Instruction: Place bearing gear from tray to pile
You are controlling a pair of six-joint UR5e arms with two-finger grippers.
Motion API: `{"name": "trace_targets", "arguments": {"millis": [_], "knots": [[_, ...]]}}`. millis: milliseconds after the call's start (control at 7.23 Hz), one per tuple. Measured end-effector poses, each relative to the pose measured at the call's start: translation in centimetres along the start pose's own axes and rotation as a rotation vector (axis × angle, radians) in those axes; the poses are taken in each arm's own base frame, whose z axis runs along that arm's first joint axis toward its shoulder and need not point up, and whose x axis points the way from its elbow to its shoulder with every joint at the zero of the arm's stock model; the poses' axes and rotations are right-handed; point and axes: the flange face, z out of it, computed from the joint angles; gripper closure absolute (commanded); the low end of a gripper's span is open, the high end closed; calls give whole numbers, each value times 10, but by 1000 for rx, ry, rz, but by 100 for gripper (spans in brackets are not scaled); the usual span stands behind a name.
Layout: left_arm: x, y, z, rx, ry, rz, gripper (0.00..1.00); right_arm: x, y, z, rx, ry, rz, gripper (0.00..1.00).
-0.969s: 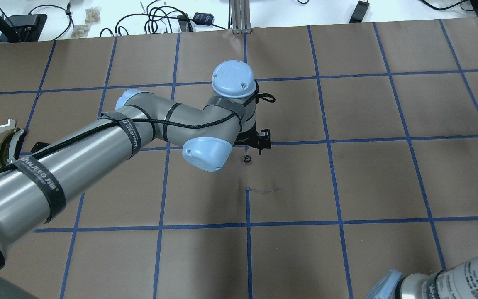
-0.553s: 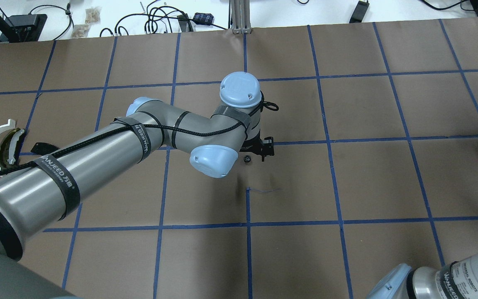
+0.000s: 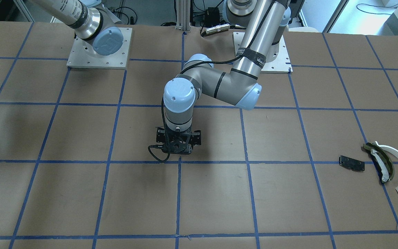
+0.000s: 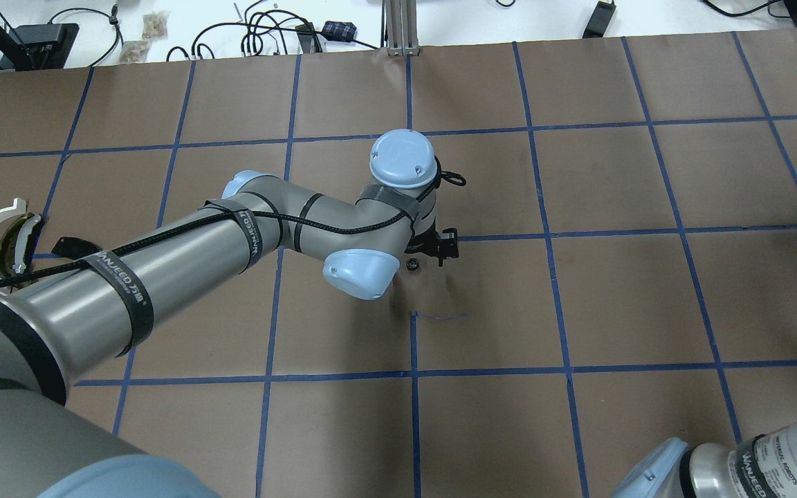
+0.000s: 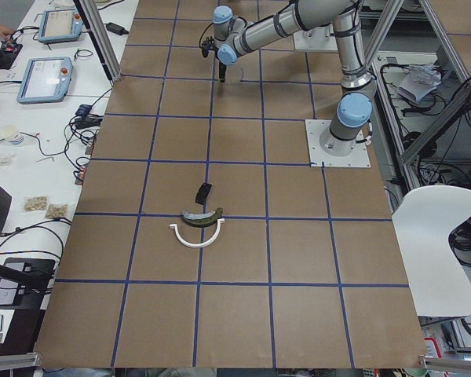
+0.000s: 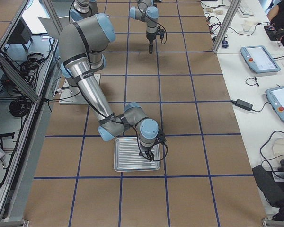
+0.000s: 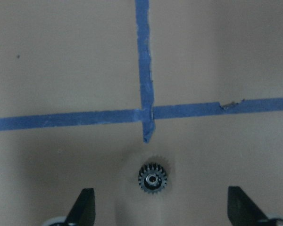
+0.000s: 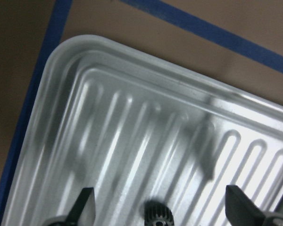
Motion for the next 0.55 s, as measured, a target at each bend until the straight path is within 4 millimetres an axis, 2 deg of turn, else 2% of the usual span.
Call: {"name": "trace_targets", "arguments": {"millis": [277,415,553], "knots": [[-1,-1,10,-12,-6,-2,33,0,2,1,-14,1,-9,26],[-1,-1,13,-15,-8,-7,63,1,4,1,-16,0,-12,34],[-1,-1,14,-15,-8,-8,100,2,7,2,-17,-1,-15,45]]}}
